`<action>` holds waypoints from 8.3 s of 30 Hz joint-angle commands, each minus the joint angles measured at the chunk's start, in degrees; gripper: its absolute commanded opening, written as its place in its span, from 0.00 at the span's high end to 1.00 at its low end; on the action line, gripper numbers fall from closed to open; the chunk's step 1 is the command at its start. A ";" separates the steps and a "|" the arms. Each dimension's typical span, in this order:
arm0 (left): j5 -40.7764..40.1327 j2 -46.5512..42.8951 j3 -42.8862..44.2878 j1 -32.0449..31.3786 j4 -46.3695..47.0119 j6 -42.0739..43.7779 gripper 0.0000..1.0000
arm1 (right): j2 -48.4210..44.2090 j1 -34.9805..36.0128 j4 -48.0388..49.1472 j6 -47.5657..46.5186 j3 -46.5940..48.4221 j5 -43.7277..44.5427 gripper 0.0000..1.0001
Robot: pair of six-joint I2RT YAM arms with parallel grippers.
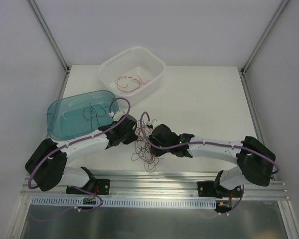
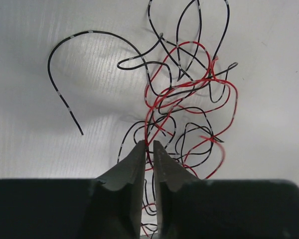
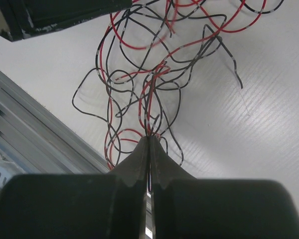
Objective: Untangle the cables
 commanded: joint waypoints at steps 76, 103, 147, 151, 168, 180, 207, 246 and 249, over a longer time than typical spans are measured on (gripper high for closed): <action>21.97 -22.72 8.93 1.67 -18.86 25.05 0.13 | -32.68 -33.55 -28.57 -0.82 0.22 0.71 0.36; 25.04 44.35 57.81 -8.96 -8.14 57.14 0.45 | -36.38 -31.34 -22.51 20.63 -15.86 10.56 0.27; 13.52 -1.17 24.24 -4.56 -7.87 22.25 1.00 | -31.90 -23.71 10.79 13.06 -17.62 -8.43 0.33; 12.82 -2.31 22.57 -5.18 -6.56 19.62 1.00 | -30.05 -20.63 20.54 15.97 -18.77 -7.81 0.27; 13.88 -6.26 16.77 -6.76 -1.89 14.60 1.00 | -21.08 -16.05 22.60 15.28 -17.98 1.41 0.70; 7.80 -12.16 11.49 -6.76 -1.98 21.19 0.62 | -28.64 -15.96 0.98 5.44 -12.18 8.89 0.99; 10.46 2.25 16.95 -13.53 1.01 10.03 0.64 | -23.19 -9.98 -6.24 4.99 -5.23 15.39 0.99; 16.24 -16.99 16.06 1.50 -15.08 27.17 1.00 | -33.64 -36.98 -30.50 -0.89 -2.87 5.03 0.43; 18.00 -16.55 16.32 0.45 -14.29 28.22 1.00 | -34.26 -32.50 -27.96 -3.97 -0.32 0.11 0.38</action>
